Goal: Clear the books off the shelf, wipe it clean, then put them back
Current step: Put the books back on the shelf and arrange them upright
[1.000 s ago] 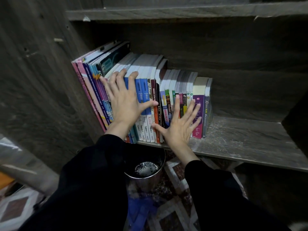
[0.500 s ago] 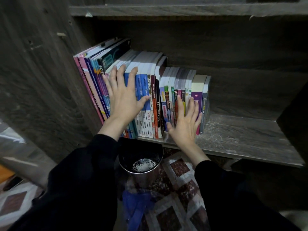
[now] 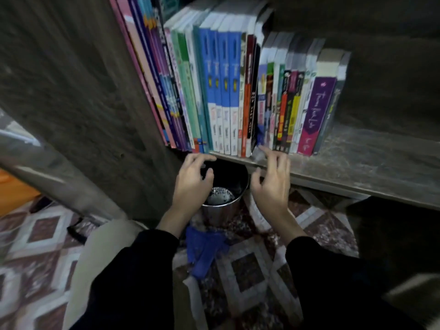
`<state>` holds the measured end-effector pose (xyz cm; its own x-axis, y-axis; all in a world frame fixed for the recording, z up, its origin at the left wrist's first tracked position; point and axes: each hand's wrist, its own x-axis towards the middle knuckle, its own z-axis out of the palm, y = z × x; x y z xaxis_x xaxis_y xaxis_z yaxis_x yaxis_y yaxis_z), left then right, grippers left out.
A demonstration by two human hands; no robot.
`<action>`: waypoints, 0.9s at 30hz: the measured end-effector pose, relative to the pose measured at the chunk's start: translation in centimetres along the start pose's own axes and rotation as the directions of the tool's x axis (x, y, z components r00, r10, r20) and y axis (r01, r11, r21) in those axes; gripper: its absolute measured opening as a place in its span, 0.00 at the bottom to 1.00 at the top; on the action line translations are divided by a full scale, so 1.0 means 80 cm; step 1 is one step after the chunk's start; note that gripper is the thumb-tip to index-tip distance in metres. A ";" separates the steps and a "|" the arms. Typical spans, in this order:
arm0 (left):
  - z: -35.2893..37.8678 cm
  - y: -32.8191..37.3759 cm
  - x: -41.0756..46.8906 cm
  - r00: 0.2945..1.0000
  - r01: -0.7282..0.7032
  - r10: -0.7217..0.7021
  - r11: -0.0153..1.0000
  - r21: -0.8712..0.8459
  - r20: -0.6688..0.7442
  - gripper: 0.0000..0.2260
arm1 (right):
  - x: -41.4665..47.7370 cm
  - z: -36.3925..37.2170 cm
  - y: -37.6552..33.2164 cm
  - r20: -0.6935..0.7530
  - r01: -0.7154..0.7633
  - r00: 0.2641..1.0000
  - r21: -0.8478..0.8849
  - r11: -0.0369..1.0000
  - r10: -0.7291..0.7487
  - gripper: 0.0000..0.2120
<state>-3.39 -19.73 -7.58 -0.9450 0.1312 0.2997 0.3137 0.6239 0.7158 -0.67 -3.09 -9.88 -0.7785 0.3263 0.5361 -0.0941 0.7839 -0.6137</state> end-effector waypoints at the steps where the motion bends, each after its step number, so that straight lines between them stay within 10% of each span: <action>1: 0.008 -0.016 -0.006 0.998 0.057 -0.058 0.998 0.019 0.035 0.11 | -0.012 0.010 0.003 0.018 0.008 1.000 -0.012 1.000 -0.007 0.21; 9: 0.053 -0.100 -0.044 0.833 0.443 -0.470 0.883 0.157 0.291 0.13 | -0.090 0.076 0.025 0.314 -0.012 0.949 0.004 1.000 0.010 0.20; 16: 0.052 -0.014 -0.003 0.994 -0.016 0.021 0.999 -0.047 0.110 0.18 | -0.025 0.049 0.000 0.031 0.027 0.999 0.141 0.990 -0.032 0.22; 22: 0.044 0.100 0.048 0.857 -0.433 0.464 0.884 0.178 -0.222 0.23 | 0.081 -0.022 -0.012 -0.315 0.222 0.930 0.068 0.973 -0.190 0.27; 27: 0.033 0.166 0.110 0.800 -0.425 0.564 0.773 0.471 -0.205 0.30 | 0.155 -0.080 -0.014 -0.396 0.149 0.892 -0.196 0.969 -0.218 0.32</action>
<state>-7.79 -8.27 2.93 -0.5595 0.2990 0.7730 0.6002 0.7894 0.1290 -6.22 3.49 1.15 -0.4281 0.3299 0.8414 -0.0859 0.9119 -0.4012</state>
